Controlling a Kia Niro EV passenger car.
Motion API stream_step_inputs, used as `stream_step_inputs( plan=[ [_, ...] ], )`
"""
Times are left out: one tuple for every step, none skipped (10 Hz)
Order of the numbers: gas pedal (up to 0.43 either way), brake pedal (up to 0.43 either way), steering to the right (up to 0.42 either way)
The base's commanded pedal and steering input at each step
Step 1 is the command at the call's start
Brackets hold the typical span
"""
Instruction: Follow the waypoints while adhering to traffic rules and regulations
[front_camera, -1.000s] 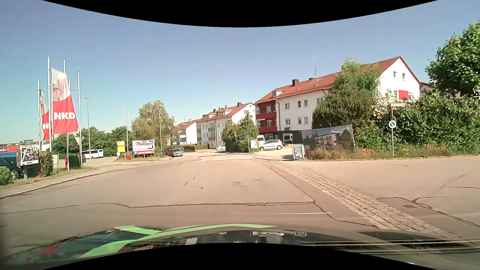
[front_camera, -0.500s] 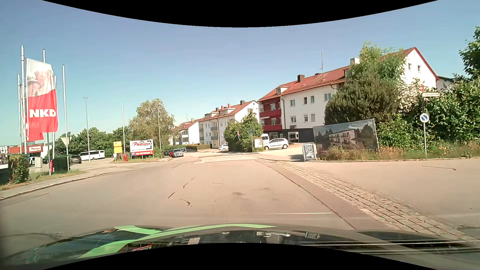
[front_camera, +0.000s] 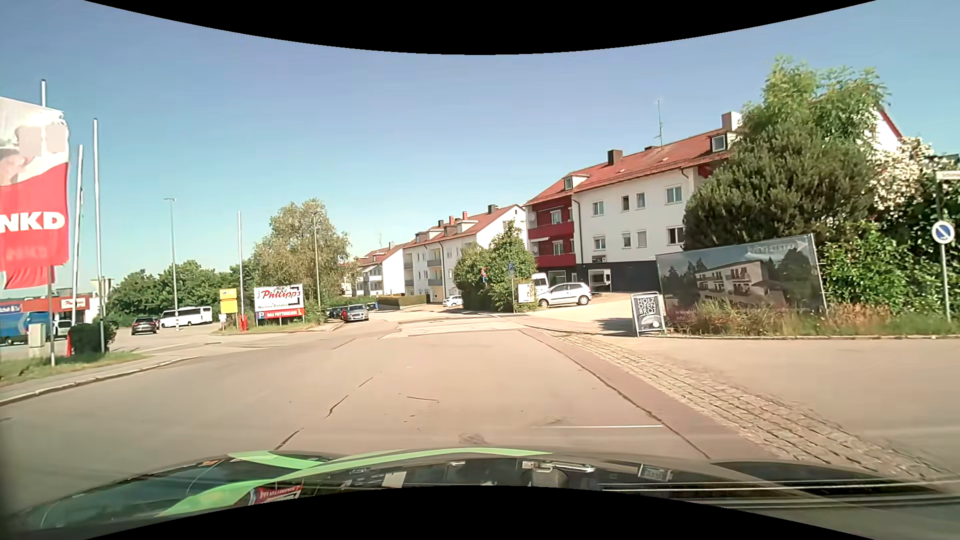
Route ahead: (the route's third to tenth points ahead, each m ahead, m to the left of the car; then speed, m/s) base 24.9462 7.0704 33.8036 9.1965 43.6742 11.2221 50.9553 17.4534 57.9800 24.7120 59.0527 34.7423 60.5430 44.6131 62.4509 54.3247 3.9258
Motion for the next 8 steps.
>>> stream_step_inputs(
  plan=[
    [0.0,0.067,-0.038],
    [0.0,0.055,-0.038],
    [0.0,0.061,-0.038],
    [0.0,0.061,-0.038],
    [0.0,0.055,-0.038],
    [0.0,0.055,-0.038],
    [0.0,0.061,-0.038],
    [0.0,0.055,-0.038]
  ],
)
